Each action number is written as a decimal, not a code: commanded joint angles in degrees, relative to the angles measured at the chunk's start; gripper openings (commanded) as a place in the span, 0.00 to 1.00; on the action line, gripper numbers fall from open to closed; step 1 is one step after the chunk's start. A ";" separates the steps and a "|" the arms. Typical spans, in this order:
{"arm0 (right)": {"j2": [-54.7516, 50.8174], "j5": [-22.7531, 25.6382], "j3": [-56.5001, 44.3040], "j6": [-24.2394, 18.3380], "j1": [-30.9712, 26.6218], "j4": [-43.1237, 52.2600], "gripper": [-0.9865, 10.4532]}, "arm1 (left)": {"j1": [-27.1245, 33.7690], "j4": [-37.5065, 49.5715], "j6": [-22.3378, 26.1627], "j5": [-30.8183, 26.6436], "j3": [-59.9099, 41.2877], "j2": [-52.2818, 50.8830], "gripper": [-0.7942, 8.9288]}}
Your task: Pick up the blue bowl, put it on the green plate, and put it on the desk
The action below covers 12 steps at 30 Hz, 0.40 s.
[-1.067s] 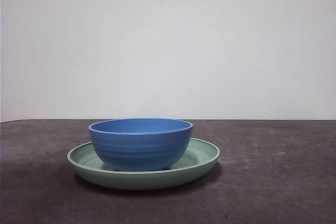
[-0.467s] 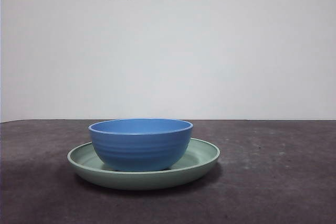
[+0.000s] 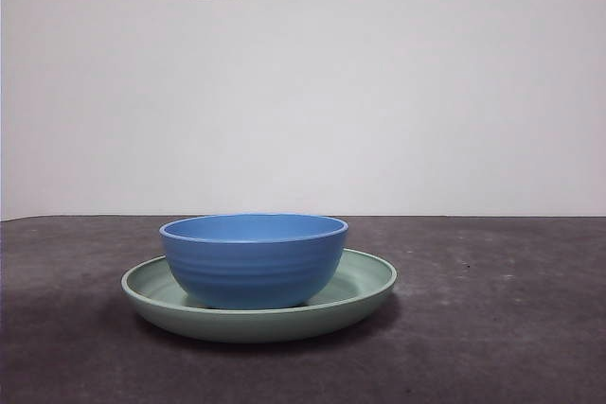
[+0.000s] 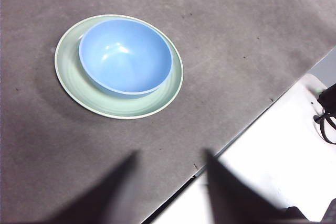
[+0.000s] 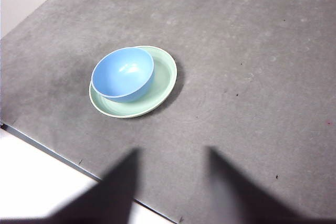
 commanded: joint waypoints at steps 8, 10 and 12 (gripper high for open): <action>0.11 0.00 0.72 -0.50 0.28 -4.04 0.11 | -0.37 1.42 -0.33 -0.20 0.57 0.24 0.11; 0.11 0.00 0.72 -0.50 0.28 -4.04 0.11 | -0.37 1.42 -0.33 -0.20 0.57 0.24 0.11; 0.11 0.00 0.72 -0.50 0.28 -4.04 0.11 | -0.37 1.42 -0.33 -0.20 0.57 0.24 0.11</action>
